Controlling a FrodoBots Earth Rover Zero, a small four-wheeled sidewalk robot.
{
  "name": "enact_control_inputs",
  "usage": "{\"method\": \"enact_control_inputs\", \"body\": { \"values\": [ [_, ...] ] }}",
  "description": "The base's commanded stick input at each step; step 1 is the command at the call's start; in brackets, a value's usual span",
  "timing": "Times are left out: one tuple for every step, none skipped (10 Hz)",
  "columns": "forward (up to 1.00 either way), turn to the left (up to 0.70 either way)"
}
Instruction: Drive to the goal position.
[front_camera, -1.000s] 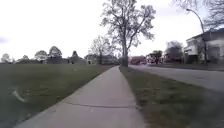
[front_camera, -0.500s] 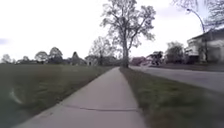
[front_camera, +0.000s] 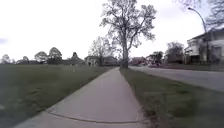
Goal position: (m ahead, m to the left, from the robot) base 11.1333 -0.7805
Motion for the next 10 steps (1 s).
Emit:
{"method": "enact_control_inputs", "body": {
  "values": [
    [1.00, 0.28],
    [1.00, 0.15],
    [1.00, 0.00],
    [1.00, 0.00],
    [1.00, 0.00],
    [1.00, 0.00],
    [1.00, 0.00],
    [1.00, 0.00],
    [1.00, 0.03],
    [1.00, 0.33]
  ]
}}
